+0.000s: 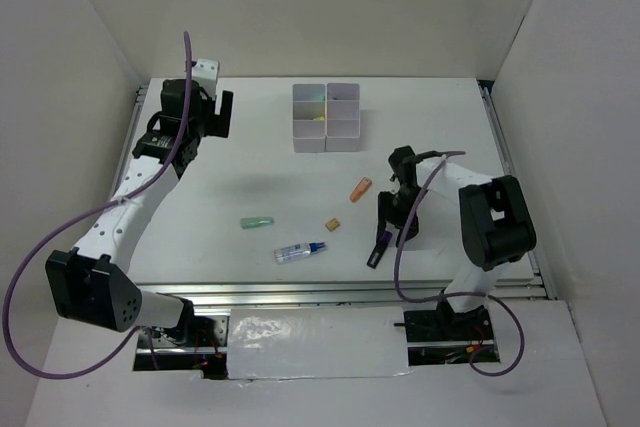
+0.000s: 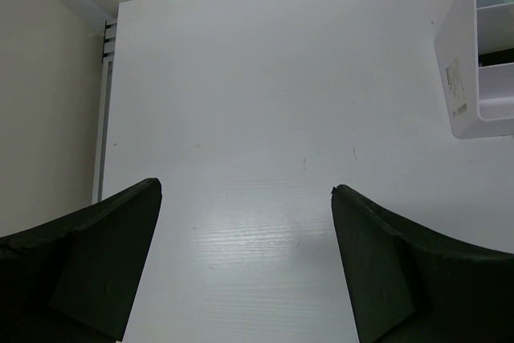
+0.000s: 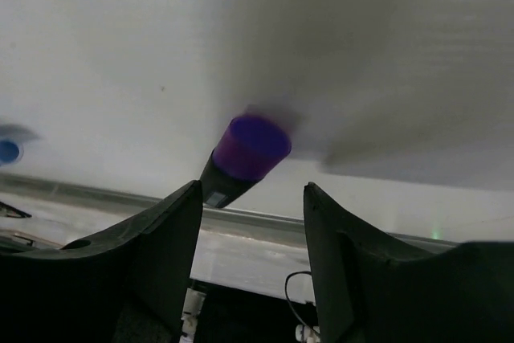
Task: Sort the stationery into containers
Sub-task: Pick up the stationery from the corner of the board.
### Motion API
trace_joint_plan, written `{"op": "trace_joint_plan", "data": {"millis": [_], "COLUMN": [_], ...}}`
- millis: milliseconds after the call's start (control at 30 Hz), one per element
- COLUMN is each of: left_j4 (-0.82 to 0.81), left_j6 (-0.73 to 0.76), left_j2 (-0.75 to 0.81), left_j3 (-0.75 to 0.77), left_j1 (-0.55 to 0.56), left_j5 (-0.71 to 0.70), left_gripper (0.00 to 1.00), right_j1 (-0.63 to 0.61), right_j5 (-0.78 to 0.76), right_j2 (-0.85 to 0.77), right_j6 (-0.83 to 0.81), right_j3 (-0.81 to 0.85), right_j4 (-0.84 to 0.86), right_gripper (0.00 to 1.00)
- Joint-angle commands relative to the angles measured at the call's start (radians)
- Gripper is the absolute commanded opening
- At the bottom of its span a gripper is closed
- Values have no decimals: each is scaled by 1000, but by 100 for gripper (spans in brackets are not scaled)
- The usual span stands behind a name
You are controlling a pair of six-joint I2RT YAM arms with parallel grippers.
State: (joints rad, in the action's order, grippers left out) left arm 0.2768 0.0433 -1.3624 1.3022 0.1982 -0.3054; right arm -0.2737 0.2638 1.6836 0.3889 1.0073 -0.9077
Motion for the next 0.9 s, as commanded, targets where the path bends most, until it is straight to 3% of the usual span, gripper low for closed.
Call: {"op": "trace_joint_plan", "data": {"millis": [0,167,333,533,700,867], "left_j4": [-50,-24,-25,-14,-8,-45], "left_j6": [-26,-36,-31,-19,-13,-16], "left_j2": [2,-12,-4,-23,-35,-17], "left_j3": [5,17,-4,19,39,26], "left_j1": [-8,-31,-45,-65,-83,-103], "left_j5": [23,52,63,83,109,169], "left_gripper": [99,99,99,99,99,99], "right_j1": [17,22,27,28,39,83], "right_j5": [-26,-15,12,61,95,150], "right_j2": [50,142,186,211,209,128], "right_j6": [33,45,48,33,-7,-108], "right_j3": [62,122,142,163,234,440], "right_j4": [12,10,6,-7,-28,-27], "right_gripper": [60,58,49,28,0,0]}}
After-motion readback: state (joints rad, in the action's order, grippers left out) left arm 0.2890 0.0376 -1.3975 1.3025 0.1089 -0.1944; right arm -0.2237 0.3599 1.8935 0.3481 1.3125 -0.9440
